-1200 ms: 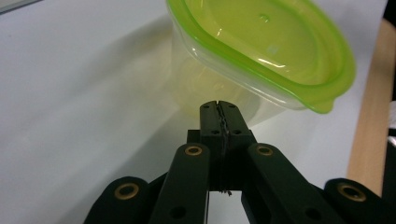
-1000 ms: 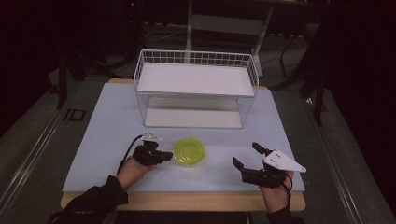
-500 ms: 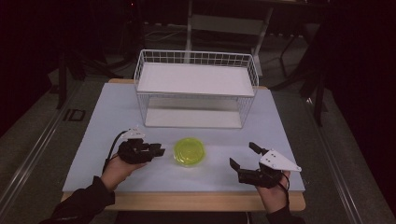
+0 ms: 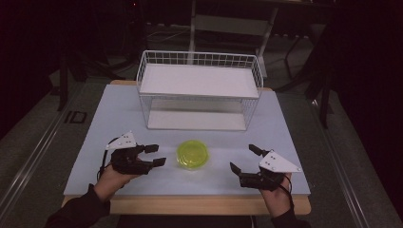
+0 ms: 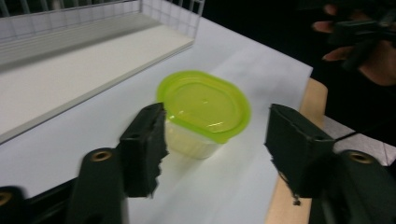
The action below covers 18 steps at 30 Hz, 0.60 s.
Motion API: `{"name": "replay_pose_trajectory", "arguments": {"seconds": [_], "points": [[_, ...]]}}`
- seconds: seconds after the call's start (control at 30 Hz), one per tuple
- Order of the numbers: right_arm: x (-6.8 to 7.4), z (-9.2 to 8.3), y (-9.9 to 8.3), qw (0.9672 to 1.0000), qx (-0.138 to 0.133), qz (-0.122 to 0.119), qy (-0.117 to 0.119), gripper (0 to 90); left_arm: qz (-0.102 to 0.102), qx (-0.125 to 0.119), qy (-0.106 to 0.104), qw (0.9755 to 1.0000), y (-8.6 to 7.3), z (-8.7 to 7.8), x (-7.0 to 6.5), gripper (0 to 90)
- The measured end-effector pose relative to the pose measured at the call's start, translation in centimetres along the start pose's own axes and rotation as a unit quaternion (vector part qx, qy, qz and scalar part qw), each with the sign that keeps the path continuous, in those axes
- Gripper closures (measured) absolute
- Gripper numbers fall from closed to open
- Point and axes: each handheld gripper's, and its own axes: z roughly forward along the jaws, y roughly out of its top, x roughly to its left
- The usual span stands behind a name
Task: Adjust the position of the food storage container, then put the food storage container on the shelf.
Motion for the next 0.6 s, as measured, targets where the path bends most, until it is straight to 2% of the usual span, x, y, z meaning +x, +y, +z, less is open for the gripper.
{"name": "replay_pose_trajectory", "arguments": {"seconds": [0.07,0.13,0.23,0.4,0.43,0.5,0.53,0.6], "points": [[0.2,0.3,0.1,0.9999,0.009,0.0,0.006,11.3,-0.002,-0.003,-0.006,1.0,0.0,0.2,-0.2,33.3],[0.4,0.6,0.2,0.9997,0.023,-0.004,0.004,10.8,-0.006,-0.004,-0.001,1.0,0.2,0.5,-0.4,32.6],[0.7,1.4,0.4,0.9986,0.046,0.012,0.025,10.5,-0.014,-0.003,-0.002,0.9999,0.5,0.9,-0.6,32.6],[0.8,2.5,0.9,0.9973,0.055,0.02,0.046,10.6,-0.022,-0.003,0.008,0.9997,1.0,1.4,-1.0,32.6],[0.8,2.8,1.0,0.9972,0.054,0.021,0.047,10.6,-0.025,-0.005,0.004,0.9997,1.0,1.5,-1.0,32.6],[0.7,3.1,1.4,0.9968,0.059,0.018,0.05,12.9,-0.028,-0.002,0.013,0.9995,1.0,1.8,-1.2,32.7],[0.6,3.3,1.6,0.9969,0.058,0.018,0.051,12.9,-0.033,-0.002,0.011,0.9994,1.0,1.9,-1.2,32.6],[0.5,3.7,1.9,0.9964,0.058,0.02,0.058,13.1,-0.043,0.001,0.02,0.9989,0.9,2.2,-1.2,32.7]]}}
